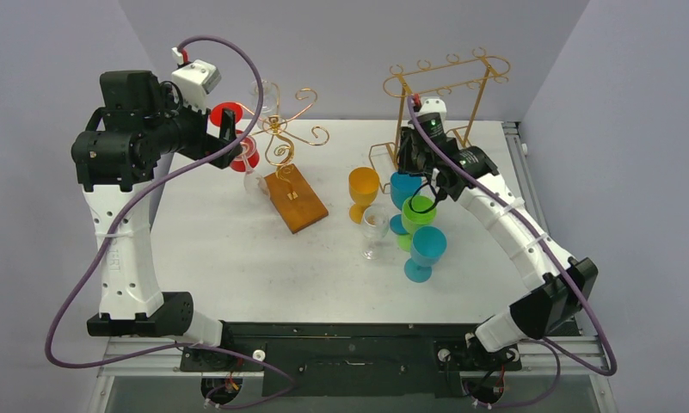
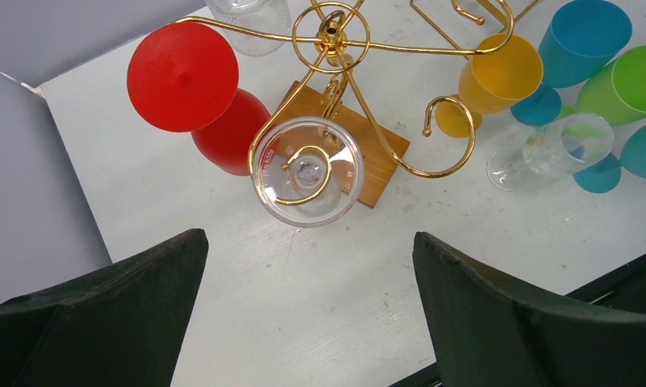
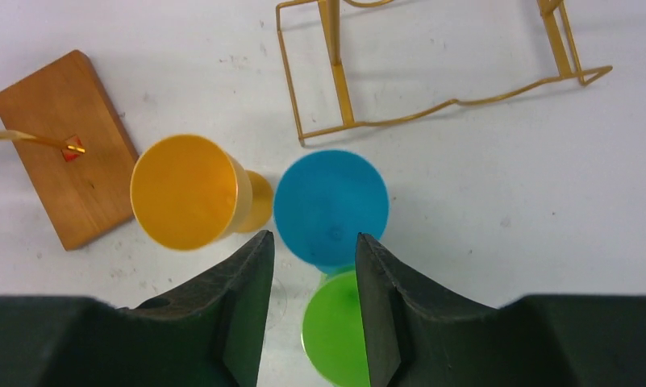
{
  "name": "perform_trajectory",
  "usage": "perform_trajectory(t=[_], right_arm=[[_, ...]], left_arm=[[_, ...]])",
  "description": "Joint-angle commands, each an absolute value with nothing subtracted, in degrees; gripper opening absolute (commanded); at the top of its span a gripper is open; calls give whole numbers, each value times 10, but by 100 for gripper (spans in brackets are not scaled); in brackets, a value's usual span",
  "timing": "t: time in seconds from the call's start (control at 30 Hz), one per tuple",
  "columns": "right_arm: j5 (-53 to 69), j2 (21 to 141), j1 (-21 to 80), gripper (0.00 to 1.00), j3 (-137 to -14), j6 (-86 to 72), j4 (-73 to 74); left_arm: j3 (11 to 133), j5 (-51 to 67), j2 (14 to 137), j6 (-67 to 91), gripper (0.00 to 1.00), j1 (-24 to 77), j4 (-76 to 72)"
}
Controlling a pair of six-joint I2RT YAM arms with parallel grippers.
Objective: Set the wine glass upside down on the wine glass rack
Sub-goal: Pick up the wine glass at the center of the board.
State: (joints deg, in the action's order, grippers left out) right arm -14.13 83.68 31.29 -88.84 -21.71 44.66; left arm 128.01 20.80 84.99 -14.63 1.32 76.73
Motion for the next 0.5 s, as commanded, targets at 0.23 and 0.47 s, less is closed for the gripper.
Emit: perform_trajectory(t=[0.23, 0.47], right_arm=[[-108, 967, 322, 39, -978, -195, 450], [-120, 977, 323, 34, -935, -191, 441]], left_arm=[[1279, 205, 834, -159, 97, 11, 741], [1267, 206, 830, -162, 98, 11, 736]])
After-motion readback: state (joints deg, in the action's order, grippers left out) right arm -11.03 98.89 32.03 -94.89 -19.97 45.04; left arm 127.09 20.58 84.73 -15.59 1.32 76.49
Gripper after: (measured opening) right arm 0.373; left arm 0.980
